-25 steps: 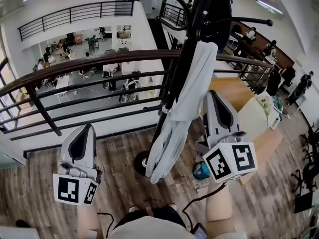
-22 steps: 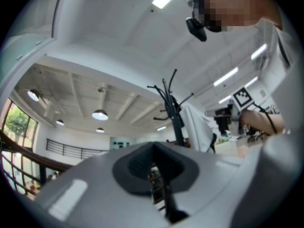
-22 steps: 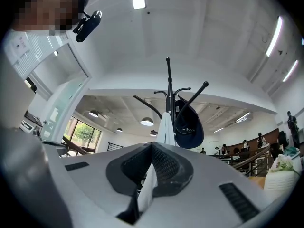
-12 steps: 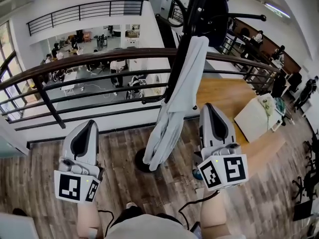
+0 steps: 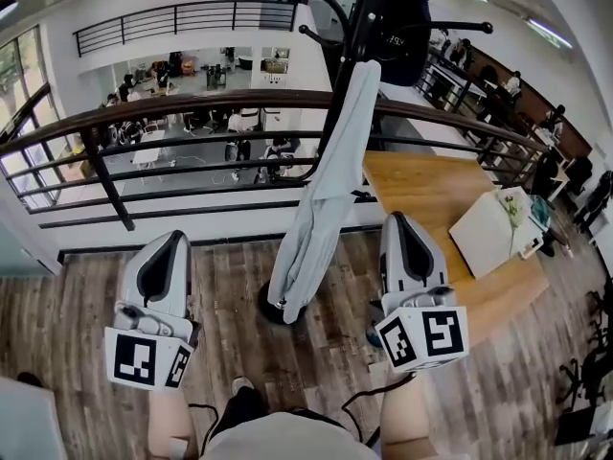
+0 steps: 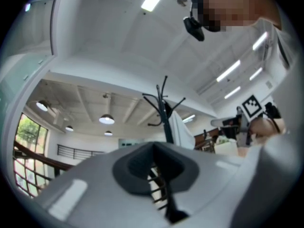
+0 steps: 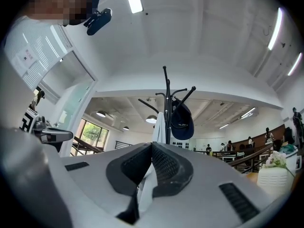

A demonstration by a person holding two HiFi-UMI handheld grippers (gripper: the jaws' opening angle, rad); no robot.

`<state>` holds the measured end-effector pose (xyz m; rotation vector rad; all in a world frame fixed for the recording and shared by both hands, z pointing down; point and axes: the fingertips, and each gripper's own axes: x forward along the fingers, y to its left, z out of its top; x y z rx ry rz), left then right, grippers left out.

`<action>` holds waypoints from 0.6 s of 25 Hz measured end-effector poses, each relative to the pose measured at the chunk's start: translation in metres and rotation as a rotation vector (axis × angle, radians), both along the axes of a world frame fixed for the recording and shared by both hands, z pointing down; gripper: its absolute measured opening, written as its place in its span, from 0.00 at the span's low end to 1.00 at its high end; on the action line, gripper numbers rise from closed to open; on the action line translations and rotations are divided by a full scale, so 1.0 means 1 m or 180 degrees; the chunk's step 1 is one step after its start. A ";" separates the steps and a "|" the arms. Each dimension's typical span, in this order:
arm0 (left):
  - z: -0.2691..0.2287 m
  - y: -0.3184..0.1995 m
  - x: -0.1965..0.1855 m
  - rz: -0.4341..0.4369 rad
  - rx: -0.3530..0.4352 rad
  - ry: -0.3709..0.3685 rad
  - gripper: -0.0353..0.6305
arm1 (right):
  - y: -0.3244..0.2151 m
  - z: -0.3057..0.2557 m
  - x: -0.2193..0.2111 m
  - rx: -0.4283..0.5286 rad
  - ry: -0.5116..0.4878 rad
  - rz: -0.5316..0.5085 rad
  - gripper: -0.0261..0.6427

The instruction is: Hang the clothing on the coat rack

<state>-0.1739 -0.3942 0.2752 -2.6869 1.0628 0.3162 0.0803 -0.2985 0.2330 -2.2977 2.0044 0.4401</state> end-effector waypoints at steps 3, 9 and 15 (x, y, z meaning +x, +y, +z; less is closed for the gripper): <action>-0.001 0.019 0.000 -0.0051 0.0004 0.0008 0.06 | 0.016 0.001 0.002 -0.0003 -0.0009 -0.0040 0.04; -0.002 0.054 0.006 -0.0126 0.0023 0.0001 0.06 | 0.046 0.005 0.008 -0.0010 -0.0028 -0.0127 0.04; -0.004 0.091 0.015 -0.0192 0.0029 0.0006 0.06 | 0.083 0.011 0.018 -0.0070 -0.0056 -0.0174 0.04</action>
